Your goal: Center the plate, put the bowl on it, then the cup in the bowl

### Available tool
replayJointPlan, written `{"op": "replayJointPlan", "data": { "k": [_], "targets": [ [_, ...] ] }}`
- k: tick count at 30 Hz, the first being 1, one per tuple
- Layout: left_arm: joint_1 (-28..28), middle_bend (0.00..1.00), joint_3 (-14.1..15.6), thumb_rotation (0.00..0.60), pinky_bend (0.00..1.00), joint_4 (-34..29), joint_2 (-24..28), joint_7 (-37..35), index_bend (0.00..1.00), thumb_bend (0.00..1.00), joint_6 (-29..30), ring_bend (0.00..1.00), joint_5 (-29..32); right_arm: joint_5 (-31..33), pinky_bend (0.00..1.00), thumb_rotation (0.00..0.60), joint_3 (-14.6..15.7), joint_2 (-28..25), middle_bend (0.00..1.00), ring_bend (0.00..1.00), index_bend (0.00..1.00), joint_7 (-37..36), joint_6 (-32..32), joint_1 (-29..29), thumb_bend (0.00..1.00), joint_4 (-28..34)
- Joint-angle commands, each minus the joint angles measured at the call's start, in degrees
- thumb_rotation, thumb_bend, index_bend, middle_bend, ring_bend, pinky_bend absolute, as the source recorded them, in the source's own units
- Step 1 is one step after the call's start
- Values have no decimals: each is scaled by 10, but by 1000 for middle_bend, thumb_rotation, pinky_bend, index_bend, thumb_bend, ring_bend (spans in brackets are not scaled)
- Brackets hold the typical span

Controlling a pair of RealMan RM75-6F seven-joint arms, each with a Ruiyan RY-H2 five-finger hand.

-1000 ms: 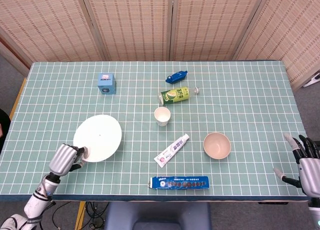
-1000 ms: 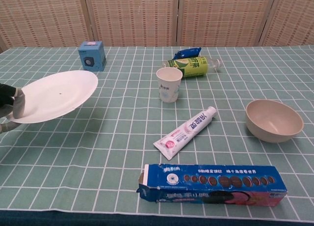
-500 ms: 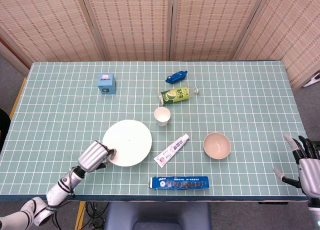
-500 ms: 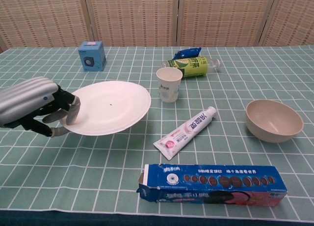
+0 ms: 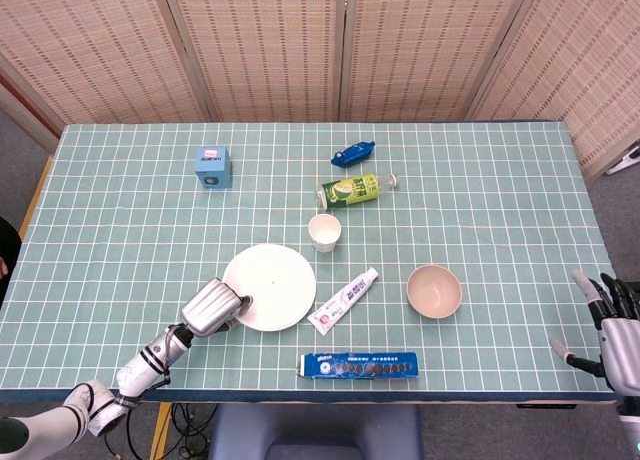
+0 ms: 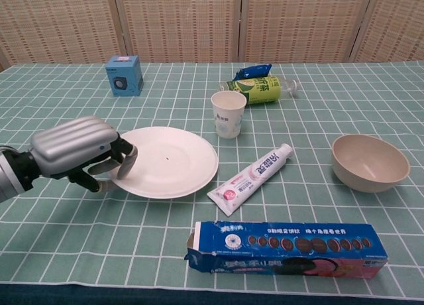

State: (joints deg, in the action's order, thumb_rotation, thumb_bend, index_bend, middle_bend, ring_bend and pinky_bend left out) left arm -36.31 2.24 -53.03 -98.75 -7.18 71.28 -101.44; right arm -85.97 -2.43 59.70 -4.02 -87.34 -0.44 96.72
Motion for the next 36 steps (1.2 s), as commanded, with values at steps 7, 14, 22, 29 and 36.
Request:
{"op": "replayJointPlan", "data": {
  "k": [7,14,22,29,36],
  "targets": [
    [16,859,-3,600,988,-53,23,65,340,385,-15,838,37,1,23,600,-1,0,155,0,78,-1,3,1,179,-1],
    [45,673,-5,600,967,-136,67,128,143,252,-19,652,75,1,23,600,-3,2,155,0,77,-1,6,5,179,-2],
    [65,391,-8,600,894,-224,98,194,56,140,-28,438,109,-2,23,600,-5,0,155,0,78,1,3,5,179,1],
    [79,109,-8,600,414,-303,147,219,0,120,-29,138,129,-2,22,600,-4,-3,155,0,78,2,5,6,179,1],
    [115,106,-18,600,393,-368,211,225,29,119,20,137,152,-26,27,600,2,-18,155,0,77,22,28,25,179,9]
  ]
}}
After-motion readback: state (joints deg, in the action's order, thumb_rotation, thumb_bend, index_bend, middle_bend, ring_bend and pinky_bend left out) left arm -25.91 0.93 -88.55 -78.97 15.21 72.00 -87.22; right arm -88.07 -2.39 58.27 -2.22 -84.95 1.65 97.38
